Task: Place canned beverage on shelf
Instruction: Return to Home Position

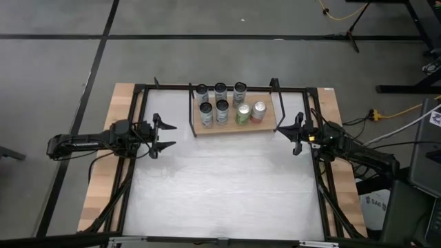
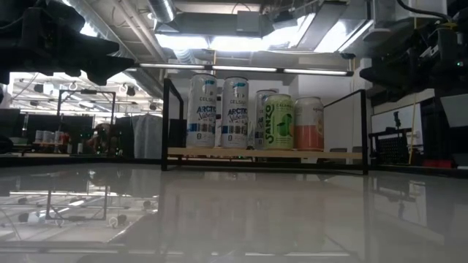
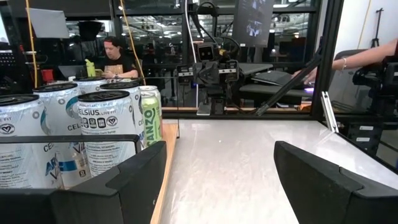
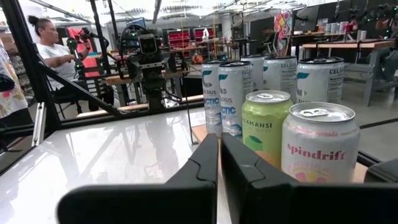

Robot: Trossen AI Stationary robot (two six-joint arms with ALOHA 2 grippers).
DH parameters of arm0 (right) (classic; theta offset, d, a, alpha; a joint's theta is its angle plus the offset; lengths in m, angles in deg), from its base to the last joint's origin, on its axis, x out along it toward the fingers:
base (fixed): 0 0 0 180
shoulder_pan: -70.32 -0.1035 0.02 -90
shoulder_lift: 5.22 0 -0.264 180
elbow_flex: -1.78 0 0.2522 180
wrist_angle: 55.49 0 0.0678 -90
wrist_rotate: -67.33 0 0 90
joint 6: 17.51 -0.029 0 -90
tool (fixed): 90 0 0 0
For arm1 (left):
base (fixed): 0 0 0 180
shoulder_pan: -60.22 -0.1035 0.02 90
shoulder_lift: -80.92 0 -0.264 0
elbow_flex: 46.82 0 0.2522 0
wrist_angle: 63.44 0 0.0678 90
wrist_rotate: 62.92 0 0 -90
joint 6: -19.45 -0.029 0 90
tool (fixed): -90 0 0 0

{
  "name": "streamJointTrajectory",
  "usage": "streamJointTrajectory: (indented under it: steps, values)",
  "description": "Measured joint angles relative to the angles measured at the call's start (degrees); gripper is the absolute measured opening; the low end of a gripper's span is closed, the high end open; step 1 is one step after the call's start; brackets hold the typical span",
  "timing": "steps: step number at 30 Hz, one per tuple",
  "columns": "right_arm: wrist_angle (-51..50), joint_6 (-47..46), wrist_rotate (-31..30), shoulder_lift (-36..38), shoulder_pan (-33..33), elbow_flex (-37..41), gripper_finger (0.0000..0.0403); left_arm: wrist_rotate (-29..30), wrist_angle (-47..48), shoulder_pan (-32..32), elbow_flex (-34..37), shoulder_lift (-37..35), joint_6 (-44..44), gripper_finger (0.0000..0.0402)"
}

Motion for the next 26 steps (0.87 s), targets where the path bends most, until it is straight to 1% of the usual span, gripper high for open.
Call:
streamJointTrajectory:
  steps: [12, 21, 26]
  values:
    - [0.08, 0.0, -0.04, -0.02, 0.0, 0.0, 0.001, 0.08, -0.07, 0.0, 0.02, 0.0, 0.0, 0.0292]
    - [0.11, 0.0, -0.04, -0.02, 0.0, 0.0, 0.001, 10.53, -1.53, 0.0, 0.02, -0.02, 0.0, 0.0292]
    - [0.13, 0.0, -0.04, -0.02, 0.0, 0.0, 0.001, 13.94, -1.6, 0.0, 0.02, -0.02, 0.0, 0.0292]
